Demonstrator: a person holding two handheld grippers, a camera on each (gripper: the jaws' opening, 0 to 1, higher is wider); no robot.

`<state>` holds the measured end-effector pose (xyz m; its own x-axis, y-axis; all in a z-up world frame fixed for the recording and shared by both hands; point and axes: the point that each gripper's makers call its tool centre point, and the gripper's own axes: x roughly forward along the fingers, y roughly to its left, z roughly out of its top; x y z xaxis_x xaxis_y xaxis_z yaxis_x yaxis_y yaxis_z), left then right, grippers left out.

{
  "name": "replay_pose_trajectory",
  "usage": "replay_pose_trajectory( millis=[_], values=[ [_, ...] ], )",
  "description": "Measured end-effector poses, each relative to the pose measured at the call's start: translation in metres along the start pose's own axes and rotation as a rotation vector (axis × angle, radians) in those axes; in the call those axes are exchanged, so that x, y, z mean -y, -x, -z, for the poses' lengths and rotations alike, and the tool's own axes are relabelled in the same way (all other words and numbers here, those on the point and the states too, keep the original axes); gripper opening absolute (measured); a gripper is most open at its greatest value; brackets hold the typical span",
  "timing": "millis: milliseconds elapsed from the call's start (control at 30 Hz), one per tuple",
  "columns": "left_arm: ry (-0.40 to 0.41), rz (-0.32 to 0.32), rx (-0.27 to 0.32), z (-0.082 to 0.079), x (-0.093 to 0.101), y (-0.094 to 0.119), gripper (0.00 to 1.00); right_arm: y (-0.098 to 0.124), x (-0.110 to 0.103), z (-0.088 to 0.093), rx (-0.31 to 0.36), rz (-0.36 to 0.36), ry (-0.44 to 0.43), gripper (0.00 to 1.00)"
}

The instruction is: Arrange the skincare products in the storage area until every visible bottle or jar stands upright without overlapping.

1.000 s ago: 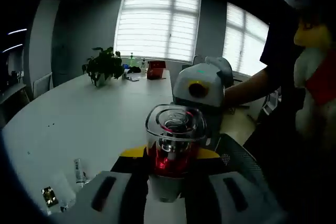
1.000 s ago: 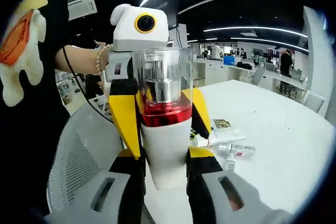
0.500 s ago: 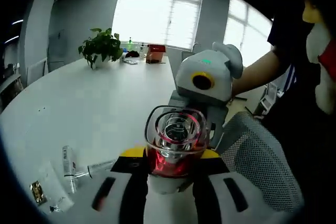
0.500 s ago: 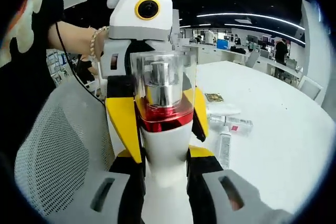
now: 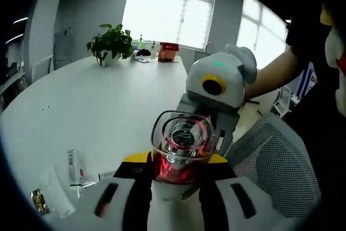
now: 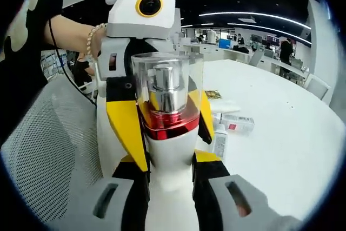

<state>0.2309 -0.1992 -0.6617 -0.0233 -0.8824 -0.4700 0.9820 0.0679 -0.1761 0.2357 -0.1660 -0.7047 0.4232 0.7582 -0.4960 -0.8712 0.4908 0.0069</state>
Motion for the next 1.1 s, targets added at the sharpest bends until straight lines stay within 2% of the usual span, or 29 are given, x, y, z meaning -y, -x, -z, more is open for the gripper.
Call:
replay_pose_trajectory(
  millis=[100, 133, 333, 633, 1100],
  values=[
    [0.001, 0.0, 0.002, 0.001, -0.006, -0.005, 0.26, -0.001, 0.007, 0.005, -0.016, 0.002, 0.013, 0.29],
    [0.002, -0.003, 0.019, -0.002, -0.007, -0.006, 0.27, 0.0, 0.009, 0.004, -0.007, 0.003, 0.005, 0.29],
    [0.002, -0.011, 0.039, -0.008, -0.021, -0.012, 0.27, -0.002, 0.023, 0.001, 0.009, 0.01, -0.013, 0.29],
    [-0.012, -0.044, 0.056, -0.019, -0.047, -0.019, 0.27, -0.006, 0.054, -0.005, 0.008, 0.002, 0.04, 0.29],
    [-0.025, -0.067, 0.068, -0.032, -0.077, -0.027, 0.27, -0.01, 0.082, -0.009, 0.022, -0.001, 0.043, 0.29]
  ],
)
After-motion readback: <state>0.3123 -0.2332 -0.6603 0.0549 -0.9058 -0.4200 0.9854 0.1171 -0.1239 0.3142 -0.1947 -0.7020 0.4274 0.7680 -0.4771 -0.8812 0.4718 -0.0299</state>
